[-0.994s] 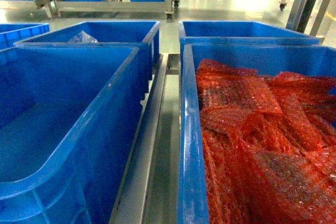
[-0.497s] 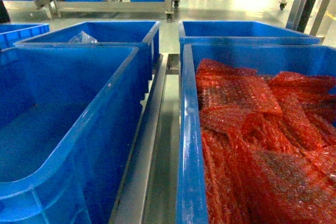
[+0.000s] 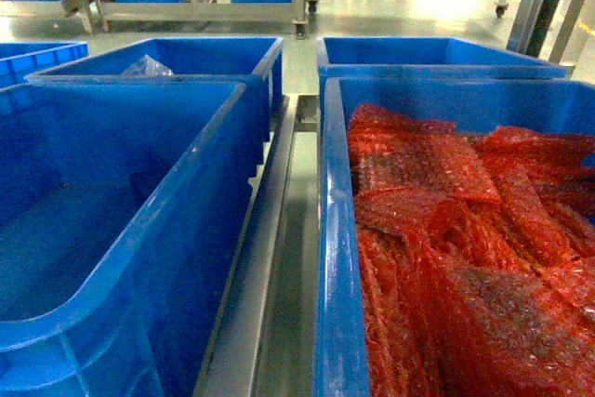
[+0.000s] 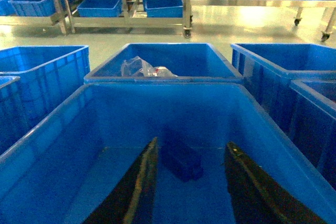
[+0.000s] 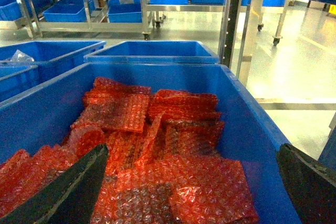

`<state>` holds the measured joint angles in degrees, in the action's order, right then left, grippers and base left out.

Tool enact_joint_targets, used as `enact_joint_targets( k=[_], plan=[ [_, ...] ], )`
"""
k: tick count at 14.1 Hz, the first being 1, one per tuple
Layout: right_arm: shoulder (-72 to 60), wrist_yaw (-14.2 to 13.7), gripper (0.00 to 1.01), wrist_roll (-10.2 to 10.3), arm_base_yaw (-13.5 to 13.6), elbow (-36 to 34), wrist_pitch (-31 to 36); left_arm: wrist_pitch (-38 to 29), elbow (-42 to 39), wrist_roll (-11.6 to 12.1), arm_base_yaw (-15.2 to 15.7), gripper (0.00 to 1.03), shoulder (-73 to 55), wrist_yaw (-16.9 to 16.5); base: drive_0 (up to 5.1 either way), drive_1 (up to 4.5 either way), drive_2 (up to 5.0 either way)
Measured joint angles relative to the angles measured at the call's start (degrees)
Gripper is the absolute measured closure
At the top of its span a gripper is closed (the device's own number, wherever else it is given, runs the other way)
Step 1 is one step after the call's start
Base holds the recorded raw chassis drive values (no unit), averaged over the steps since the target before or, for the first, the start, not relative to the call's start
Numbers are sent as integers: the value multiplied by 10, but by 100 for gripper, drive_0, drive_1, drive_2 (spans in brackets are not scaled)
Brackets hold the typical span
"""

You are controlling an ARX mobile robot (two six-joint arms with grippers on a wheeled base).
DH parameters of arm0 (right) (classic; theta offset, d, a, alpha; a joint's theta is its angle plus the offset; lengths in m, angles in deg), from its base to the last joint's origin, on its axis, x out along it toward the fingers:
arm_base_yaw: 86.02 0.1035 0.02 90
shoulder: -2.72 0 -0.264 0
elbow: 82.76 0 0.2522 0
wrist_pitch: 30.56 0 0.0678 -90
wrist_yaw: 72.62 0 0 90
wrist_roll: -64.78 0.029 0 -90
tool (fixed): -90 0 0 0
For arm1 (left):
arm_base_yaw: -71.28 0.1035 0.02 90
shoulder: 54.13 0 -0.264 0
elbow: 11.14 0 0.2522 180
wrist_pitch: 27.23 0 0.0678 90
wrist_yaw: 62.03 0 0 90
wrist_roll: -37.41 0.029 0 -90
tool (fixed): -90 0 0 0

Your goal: Pick blue part to blue bin on bottom shelf

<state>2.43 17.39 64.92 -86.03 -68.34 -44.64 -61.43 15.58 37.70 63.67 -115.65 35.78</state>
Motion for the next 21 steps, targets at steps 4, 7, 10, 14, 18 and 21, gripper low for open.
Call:
enact_joint_targets(
  k=[4,7,10,14,18,21],
  plan=[
    [0,0,3,0,0,0,0,47,-65,-2,31,101,109,-31,0,0,0],
    [0,0,3,0,0,0,0,96,-92,-2,78,101,188,-76,0,0,0],
    [0,0,3,0,0,0,1,120,-123,-3,76,101,233,-78,0,0,0],
    [0,0,3,0,0,0,0,215,-123,-2,76,101,345,-78,0,0,0],
    [0,0,3,0,0,0,0,298,-123,-2,76,101,433,-78,0,0,0],
    [0,0,3,0,0,0,0,344,-123,-2,76,101,480,-78,0,0,0]
  ],
)
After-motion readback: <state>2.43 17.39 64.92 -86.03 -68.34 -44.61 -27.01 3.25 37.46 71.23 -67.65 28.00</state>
